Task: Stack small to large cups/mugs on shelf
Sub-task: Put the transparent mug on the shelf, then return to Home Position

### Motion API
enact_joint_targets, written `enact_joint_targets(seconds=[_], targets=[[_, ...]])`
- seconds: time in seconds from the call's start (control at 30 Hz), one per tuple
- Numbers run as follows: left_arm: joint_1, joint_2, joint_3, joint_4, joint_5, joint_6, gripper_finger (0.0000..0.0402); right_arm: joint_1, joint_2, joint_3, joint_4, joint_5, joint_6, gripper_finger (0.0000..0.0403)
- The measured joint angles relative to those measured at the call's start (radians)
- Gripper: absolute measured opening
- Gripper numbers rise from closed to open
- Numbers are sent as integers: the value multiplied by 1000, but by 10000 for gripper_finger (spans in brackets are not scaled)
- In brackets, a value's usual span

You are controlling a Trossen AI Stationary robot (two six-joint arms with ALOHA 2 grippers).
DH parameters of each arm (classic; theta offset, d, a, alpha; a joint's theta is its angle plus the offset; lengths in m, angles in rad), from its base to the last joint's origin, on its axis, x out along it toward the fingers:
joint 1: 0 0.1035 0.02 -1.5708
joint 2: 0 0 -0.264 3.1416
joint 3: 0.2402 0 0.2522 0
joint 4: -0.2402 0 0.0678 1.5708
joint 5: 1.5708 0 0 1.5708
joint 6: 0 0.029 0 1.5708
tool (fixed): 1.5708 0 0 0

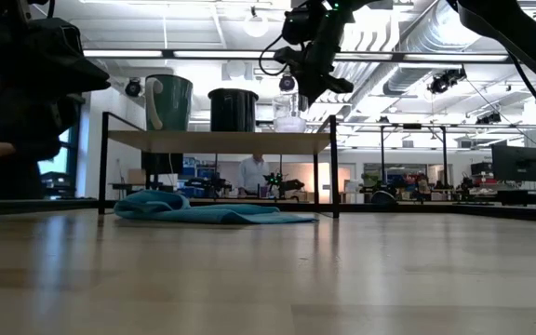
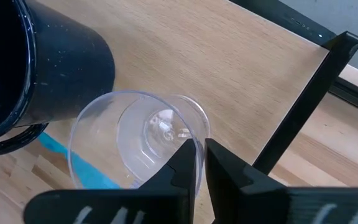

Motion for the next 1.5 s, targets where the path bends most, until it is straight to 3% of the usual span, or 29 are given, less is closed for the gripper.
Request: enact_joint_targets(seconds=[0.53,1.23,1.5], targets=[[0,0,0,0,0,0,26,0,0,0,-1,-9,-19,74],[0,0,0,0,0,-8,26,3,-1,0,22,-10,-48,77],[0,0,0,0,0,-8,26,3,-1,1,22,-11,-52,110]])
